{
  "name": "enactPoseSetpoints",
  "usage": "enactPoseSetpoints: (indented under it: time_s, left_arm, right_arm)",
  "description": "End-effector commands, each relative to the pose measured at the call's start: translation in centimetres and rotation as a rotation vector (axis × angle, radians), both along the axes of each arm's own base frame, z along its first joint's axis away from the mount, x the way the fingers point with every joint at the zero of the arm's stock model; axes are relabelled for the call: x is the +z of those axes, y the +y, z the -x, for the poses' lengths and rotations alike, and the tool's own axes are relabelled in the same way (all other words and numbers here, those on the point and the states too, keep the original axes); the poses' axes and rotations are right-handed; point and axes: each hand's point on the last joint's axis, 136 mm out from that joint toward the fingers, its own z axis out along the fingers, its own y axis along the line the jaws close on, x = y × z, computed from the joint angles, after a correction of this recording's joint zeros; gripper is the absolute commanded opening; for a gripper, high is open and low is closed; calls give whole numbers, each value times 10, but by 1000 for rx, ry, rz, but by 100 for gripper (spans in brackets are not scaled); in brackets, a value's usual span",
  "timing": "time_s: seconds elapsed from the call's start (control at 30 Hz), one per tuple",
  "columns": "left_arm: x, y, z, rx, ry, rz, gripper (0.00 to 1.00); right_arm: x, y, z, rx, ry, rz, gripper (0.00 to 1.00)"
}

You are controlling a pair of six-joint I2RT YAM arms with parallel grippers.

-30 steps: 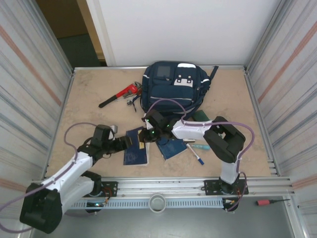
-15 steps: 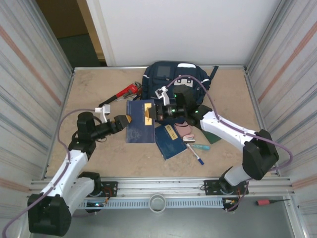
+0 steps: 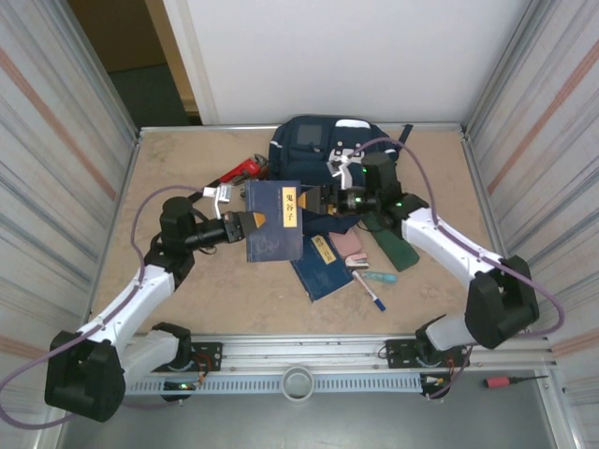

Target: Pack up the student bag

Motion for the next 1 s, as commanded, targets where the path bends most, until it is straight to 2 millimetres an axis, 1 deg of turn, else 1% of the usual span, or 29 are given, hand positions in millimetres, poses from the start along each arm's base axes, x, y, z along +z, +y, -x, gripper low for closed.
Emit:
enactPoseSetpoints:
  time_s: [0.0, 0.07, 0.17, 0.23, 0.3, 0.33, 0.37, 0.4, 0.43, 0.47, 0.53, 0.57, 0.6, 0.67, 0.7, 0.77, 0.83, 0.87, 0.93, 0.97]
  left_arm:
    - [52, -5, -2, -18, -138, 87, 0]
    - [63, -7, -3, -22, -157, 107, 0]
    - [77, -12, -3, -47, -180, 138, 0]
    - [84, -16, -4, -65, -185, 160, 0]
    - [88, -18, -8, -67, -183, 179, 0]
    - [88, -19, -11, -66, -178, 187, 0]
    - [89, -20, -14, -65, -173, 190, 0]
    - [88, -21, -17, -65, -163, 191, 0]
    - [86, -23, -21, -66, -154, 187, 0]
    - [84, -25, -23, -69, -149, 180, 0]
    - [78, -31, -27, -74, -148, 139, 0]
    - [74, -34, -29, -72, -143, 113, 0]
    - [68, -38, -30, -70, -145, 75, 1]
    - [58, -43, -36, -61, -146, 10, 8]
    - [52, -44, -40, -55, -143, -20, 13]
    - [42, -43, -52, -28, -158, -91, 29]
    - [29, -46, -64, 0, -222, -211, 42]
    - [22, -49, -68, 8, -268, -285, 46]
    - [4, -65, -72, -18, -400, -485, 54]
    - [-6, -76, -73, -57, -474, -595, 57]
  right_arm:
    - [6, -1, 20, 24, -42, -26, 87]
    - [7, 13, 34, 82, -64, -32, 94]
    - [10, 29, 49, 149, -83, -52, 98]
    - [18, 36, 53, 181, -94, -100, 99]
    - [30, 40, 56, 209, -112, -161, 99]
    - [38, 42, 58, 222, -125, -192, 97]
    - [44, 43, 58, 225, -136, -213, 92]
    - [51, 42, 57, 222, -147, -232, 84]
    - [56, 41, 55, 212, -155, -244, 78]
    - [59, 38, 51, 195, -156, -249, 72]
    - [66, 32, 42, 153, -167, -253, 53]
    - [66, 28, 36, 123, -160, -247, 46]
    - [65, 22, 29, 88, -147, -235, 37]
    - [58, 9, 14, 16, -106, -207, 18]
    - [54, -1, 5, -24, -84, -193, 10]
    - [47, -24, -8, -94, -50, -176, 0]
    - [43, -55, -21, -174, -31, -147, 0]
    - [43, -74, -26, -223, -28, -131, 0]
    - [43, -109, -34, -311, -36, -101, 0]
    - [45, -129, -37, -365, -43, -85, 0]
